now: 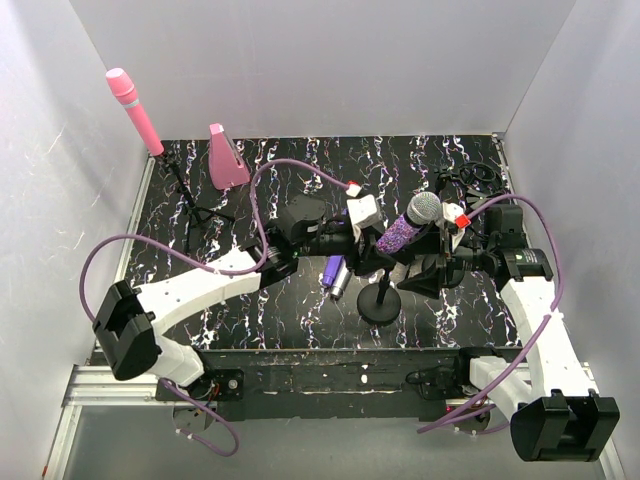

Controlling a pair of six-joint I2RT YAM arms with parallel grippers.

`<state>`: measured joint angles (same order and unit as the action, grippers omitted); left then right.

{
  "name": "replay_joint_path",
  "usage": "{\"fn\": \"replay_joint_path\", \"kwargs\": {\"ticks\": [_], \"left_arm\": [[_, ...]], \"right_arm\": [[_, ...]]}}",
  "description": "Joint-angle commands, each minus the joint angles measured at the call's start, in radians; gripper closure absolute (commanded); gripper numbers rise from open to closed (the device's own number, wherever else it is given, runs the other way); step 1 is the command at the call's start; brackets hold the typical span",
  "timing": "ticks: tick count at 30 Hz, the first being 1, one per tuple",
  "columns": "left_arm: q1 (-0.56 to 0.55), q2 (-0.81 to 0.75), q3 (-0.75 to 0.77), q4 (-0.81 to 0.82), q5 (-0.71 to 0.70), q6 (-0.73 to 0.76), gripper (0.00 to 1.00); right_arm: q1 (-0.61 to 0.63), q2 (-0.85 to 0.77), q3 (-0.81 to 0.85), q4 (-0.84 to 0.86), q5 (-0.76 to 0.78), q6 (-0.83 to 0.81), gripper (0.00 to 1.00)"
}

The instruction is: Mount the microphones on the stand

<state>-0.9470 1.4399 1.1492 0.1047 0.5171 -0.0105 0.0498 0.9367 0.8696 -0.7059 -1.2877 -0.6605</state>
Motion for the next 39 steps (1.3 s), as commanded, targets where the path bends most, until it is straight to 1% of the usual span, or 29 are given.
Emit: {"fn": "replay_joint_path", "kwargs": {"ticks": [1, 8, 9, 23, 25, 26, 34, 39], "left_arm": [[-0.003, -0.133, -0.037, 0.001, -0.031, -0.051, 0.91], [-0.003, -0.282, -0.052, -0.100, -0.055, -0.080, 0.93], [-0.003, -0.301, -0.051, -0.137, -0.064, -0.083, 0.93], [-0.003, -0.527, -0.013, -0.445, -0.206, -0.088, 0.94], [-0.003, -0.542, -0.005, -0.473, -0.215, -0.088, 0.94], [-0.003, -0.547, 0.000, -0.487, -0.218, -0.088, 0.94], [-0.003, -0.549, 0.055, -0.579, -0.288, -0.056, 0.94], [-0.003, -0.535, 0.078, -0.605, -0.333, -0.034, 0.94]], "right_arm": [[-0.014, -0.026, 0.039, -0.026, -0.015, -0.020, 0.05], [-0.039, -0.033, 0.083, -0.122, -0.035, -0.088, 0.03], [-0.041, -0.035, 0.086, -0.133, -0.039, -0.094, 0.03], [-0.041, -0.045, 0.069, -0.147, -0.045, -0.113, 0.02], [-0.041, -0.044, 0.065, -0.145, -0.047, -0.113, 0.02], [-0.068, -0.044, 0.063, -0.144, -0.047, -0.113, 0.02], [-0.076, -0.041, 0.055, -0.136, -0.047, -0.110, 0.02], [-0.077, -0.036, 0.052, -0.129, -0.048, -0.106, 0.02]]}}
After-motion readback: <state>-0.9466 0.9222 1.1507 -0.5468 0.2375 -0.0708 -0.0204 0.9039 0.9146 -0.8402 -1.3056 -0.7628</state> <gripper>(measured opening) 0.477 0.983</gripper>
